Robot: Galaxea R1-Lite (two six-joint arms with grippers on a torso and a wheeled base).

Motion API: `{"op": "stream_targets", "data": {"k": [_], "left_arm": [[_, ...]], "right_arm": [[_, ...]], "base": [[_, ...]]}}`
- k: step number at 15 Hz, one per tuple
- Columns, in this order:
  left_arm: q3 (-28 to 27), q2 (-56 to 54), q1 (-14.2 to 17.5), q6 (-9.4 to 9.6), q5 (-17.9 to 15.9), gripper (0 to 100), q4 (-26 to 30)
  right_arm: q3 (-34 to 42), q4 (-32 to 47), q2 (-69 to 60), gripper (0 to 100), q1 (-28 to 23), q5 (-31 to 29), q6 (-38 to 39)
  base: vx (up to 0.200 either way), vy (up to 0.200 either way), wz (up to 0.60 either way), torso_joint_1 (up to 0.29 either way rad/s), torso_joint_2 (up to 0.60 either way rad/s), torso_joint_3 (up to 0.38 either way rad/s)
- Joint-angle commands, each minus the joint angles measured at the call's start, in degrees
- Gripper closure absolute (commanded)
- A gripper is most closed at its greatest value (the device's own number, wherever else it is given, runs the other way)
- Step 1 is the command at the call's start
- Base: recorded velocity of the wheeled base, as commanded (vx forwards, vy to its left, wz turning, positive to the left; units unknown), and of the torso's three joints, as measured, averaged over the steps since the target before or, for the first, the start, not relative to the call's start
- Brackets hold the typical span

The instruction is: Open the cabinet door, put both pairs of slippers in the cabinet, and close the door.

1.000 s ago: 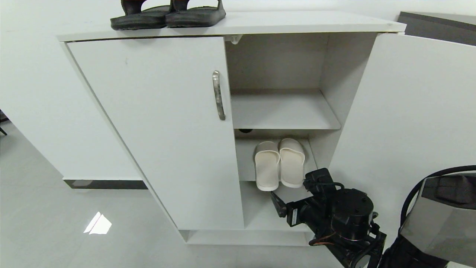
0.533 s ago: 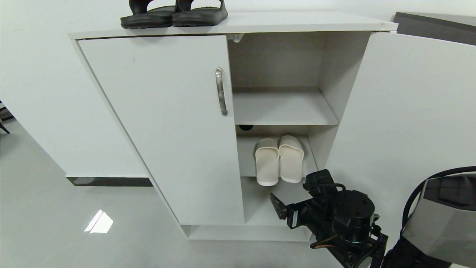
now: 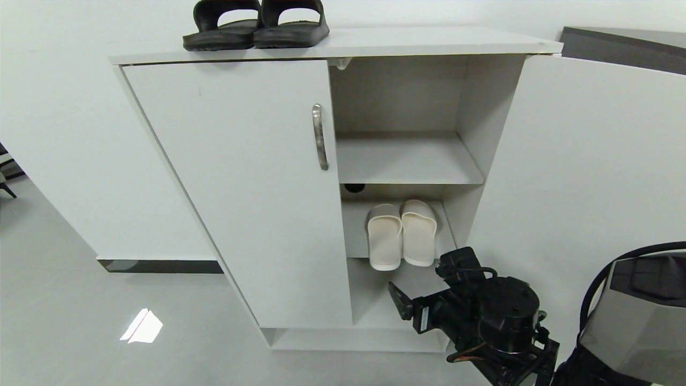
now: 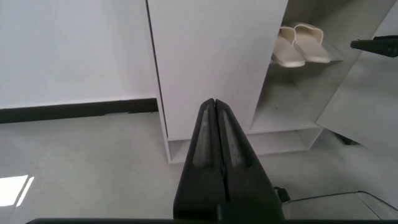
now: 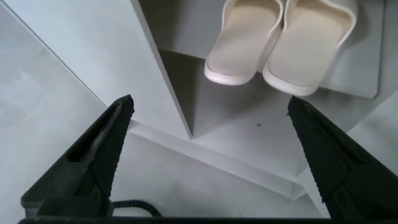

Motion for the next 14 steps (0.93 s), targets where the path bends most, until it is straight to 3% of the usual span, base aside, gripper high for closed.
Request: {"op": "stream_targets", "data": {"k": [1, 10, 12, 14], "left_arm": [[0.0, 0.08, -0.01, 0.01, 0.01, 100, 0.02], [0.0, 0.08, -0.01, -0.08, 0.09, 100, -0.07], [0.0, 0.08, 0.07, 0.01, 0.09, 100, 0.02], [0.0, 0.08, -0.01, 0.01, 0.01, 100, 0.02]], "right_arm": [[0.13, -0.1, 0.0, 0, 0.11, 0.01, -0.01], [1.1, -0.1, 0.09, 0, -0.07, 0.98, -0.01], [3.21, -0.71, -0.62, 0, -0.24, 3.17, -0.01], [8.66, -3.26, -3.69, 0, -0.15, 11.7, 0.08]], "base": [[0.0, 0.0, 0.0, 0.007, 0.0, 0.193], [0.0, 0.0, 0.0, 0.002, 0.0, 0.202], [0.0, 0.0, 0.0, -0.002, 0.0, 0.137], [0.0, 0.0, 0.0, 0.0, 0.0, 0.0]]}}
